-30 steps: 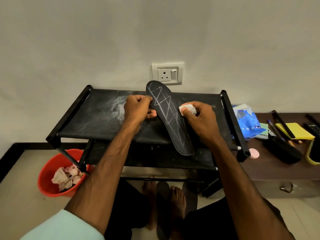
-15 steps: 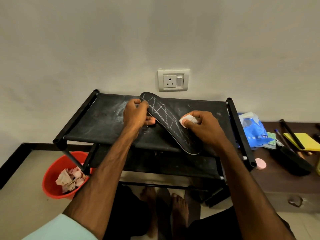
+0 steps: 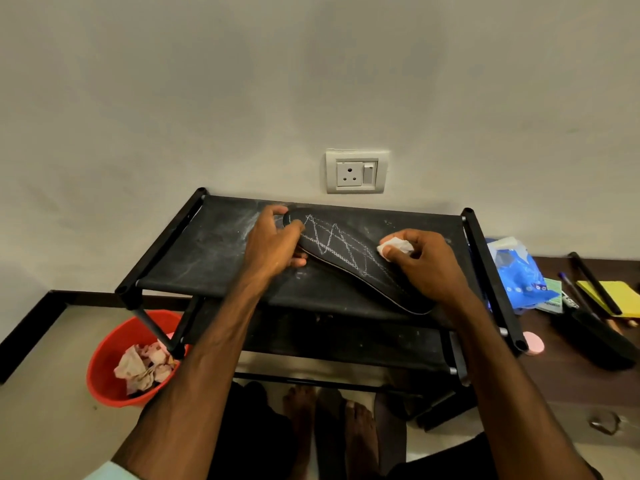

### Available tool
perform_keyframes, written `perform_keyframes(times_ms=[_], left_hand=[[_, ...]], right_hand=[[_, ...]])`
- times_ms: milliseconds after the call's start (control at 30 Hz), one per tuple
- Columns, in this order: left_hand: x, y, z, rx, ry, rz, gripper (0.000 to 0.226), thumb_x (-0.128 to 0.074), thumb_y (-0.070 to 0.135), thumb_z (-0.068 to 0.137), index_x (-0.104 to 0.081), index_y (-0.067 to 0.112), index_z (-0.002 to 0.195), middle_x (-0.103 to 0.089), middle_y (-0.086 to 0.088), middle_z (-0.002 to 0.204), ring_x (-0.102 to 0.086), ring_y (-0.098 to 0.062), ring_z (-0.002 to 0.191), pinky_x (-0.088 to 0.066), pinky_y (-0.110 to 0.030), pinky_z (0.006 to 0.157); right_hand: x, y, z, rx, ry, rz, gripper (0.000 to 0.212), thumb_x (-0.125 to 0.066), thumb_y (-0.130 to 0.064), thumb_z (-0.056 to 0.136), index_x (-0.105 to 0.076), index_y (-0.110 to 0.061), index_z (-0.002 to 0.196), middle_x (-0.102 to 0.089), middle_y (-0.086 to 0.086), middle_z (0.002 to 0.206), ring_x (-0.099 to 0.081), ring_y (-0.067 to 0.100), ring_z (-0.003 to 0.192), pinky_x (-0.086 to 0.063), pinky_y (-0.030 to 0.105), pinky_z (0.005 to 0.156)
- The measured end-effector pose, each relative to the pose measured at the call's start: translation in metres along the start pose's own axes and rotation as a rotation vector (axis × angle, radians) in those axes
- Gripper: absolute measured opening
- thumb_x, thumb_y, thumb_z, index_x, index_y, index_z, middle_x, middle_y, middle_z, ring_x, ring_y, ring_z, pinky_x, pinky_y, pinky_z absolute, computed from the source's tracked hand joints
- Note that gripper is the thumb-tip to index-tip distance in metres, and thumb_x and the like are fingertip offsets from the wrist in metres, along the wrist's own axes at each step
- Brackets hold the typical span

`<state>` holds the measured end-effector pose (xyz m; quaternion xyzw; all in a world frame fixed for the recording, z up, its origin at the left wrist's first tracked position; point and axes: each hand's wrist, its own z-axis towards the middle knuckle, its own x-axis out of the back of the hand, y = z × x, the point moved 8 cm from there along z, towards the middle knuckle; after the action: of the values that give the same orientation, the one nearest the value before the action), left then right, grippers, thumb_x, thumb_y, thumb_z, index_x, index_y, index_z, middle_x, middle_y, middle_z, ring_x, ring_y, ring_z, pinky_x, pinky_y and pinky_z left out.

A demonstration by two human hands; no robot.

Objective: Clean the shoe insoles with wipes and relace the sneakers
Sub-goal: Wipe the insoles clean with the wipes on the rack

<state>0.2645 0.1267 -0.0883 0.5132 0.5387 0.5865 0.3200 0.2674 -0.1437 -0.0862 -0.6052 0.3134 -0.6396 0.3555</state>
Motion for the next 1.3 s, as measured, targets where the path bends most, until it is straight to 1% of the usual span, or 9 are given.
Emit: perform_keyframes(times_ms=[167, 333, 467, 567, 733, 867, 933, 1067, 1300], left_hand=[[0.007, -0.009, 0.009, 0.020, 0.065, -0.045, 0.021, -0.061, 0.010, 0.095, -0.058, 0.012, 0.115, -0.066, -0.012, 0.111, -0.071, -0.017, 0.079, -0.062, -0.032, 0.063], [0.001, -0.015, 0.004, 0.120, -0.013, -0.174, 0.029, -0.060, 0.000, 0.096, -0.060, 0.011, 0.123, -0.068, -0.015, 0.100, -0.069, -0.018, 0.073, -0.063, -0.032, 0.065], [-0.005, -0.013, -0.007, 0.145, -0.096, -0.182, 0.031, -0.059, -0.002, 0.096, -0.067, 0.016, 0.120, -0.069, -0.015, 0.106, -0.070, -0.018, 0.075, -0.062, -0.030, 0.065], [-0.009, -0.016, -0.010, 0.047, -0.129, 0.061, 0.015, -0.069, 0.018, 0.095, -0.072, 0.022, 0.108, -0.072, -0.009, 0.103, -0.070, -0.014, 0.080, -0.063, -0.036, 0.076], [-0.021, -0.004, -0.016, -0.205, -0.180, 0.557, 0.067, -0.078, 0.059, 0.076, -0.058, 0.025, 0.130, -0.059, 0.005, 0.126, -0.050, -0.015, 0.121, -0.043, -0.032, 0.101], [-0.036, -0.003, -0.026, -0.283, -0.399, 0.712, 0.094, -0.083, 0.062, 0.068, -0.042, 0.029, 0.146, -0.046, 0.004, 0.139, -0.033, -0.017, 0.131, -0.036, -0.034, 0.103], [-0.037, -0.005, -0.026, -0.296, -0.439, 0.752, 0.098, -0.085, 0.061, 0.065, -0.042, 0.029, 0.147, -0.045, 0.003, 0.138, -0.033, -0.018, 0.131, -0.038, -0.037, 0.106], [-0.034, -0.008, -0.018, -0.293, -0.404, 0.740, 0.095, -0.087, 0.059, 0.063, -0.047, 0.028, 0.144, -0.048, 0.001, 0.137, -0.035, -0.019, 0.129, -0.039, -0.035, 0.103], [-0.022, -0.014, -0.012, -0.291, -0.386, 0.721, 0.087, -0.085, 0.063, 0.063, -0.053, 0.032, 0.138, -0.053, 0.002, 0.132, -0.036, -0.020, 0.125, -0.041, -0.037, 0.100]], right_hand=[[0.008, -0.005, 0.007, 0.055, 0.075, -0.109, 0.012, -0.070, -0.022, 0.095, -0.076, -0.021, 0.105, -0.071, -0.011, 0.096, -0.064, 0.002, 0.085, -0.044, 0.011, 0.069], [0.008, -0.035, 0.004, 0.268, 0.253, -0.126, 0.008, -0.070, -0.016, 0.094, -0.075, -0.017, 0.101, -0.070, -0.009, 0.101, -0.061, 0.007, 0.093, -0.047, 0.016, 0.082], [-0.005, -0.046, 0.003, 0.299, 0.213, -0.015, 0.011, -0.073, -0.021, 0.092, -0.077, -0.019, 0.102, -0.072, -0.013, 0.101, -0.064, 0.002, 0.093, -0.049, 0.012, 0.079], [-0.017, -0.041, 0.006, 0.210, 0.080, 0.072, 0.016, -0.073, -0.025, 0.092, -0.077, -0.023, 0.107, -0.073, -0.016, 0.099, -0.067, 0.001, 0.093, -0.053, 0.013, 0.077], [-0.028, -0.037, 0.004, 0.099, -0.067, 0.248, 0.020, -0.070, -0.011, 0.093, -0.076, -0.024, 0.108, -0.076, -0.007, 0.097, -0.072, 0.009, 0.091, -0.060, 0.023, 0.078], [-0.037, -0.034, 0.002, -0.016, -0.134, 0.346, 0.021, -0.068, -0.007, 0.094, -0.075, -0.024, 0.103, -0.078, -0.003, 0.093, -0.070, 0.008, 0.078, -0.059, 0.023, 0.073], [-0.044, -0.030, 0.002, -0.143, -0.156, 0.461, 0.019, -0.067, -0.007, 0.095, -0.076, -0.021, 0.104, -0.078, 0.006, 0.097, -0.068, 0.015, 0.081, -0.058, 0.031, 0.080], [-0.058, -0.030, 0.001, -0.267, -0.217, 0.580, 0.019, -0.065, -0.007, 0.095, -0.076, -0.011, 0.111, -0.076, 0.013, 0.107, -0.068, 0.018, 0.088, -0.058, 0.030, 0.083], [-0.067, -0.050, 0.007, -0.153, -0.257, 0.480, 0.027, -0.064, 0.001, 0.094, -0.073, -0.014, 0.114, -0.078, 0.010, 0.099, -0.074, 0.018, 0.086, -0.061, 0.025, 0.076]])
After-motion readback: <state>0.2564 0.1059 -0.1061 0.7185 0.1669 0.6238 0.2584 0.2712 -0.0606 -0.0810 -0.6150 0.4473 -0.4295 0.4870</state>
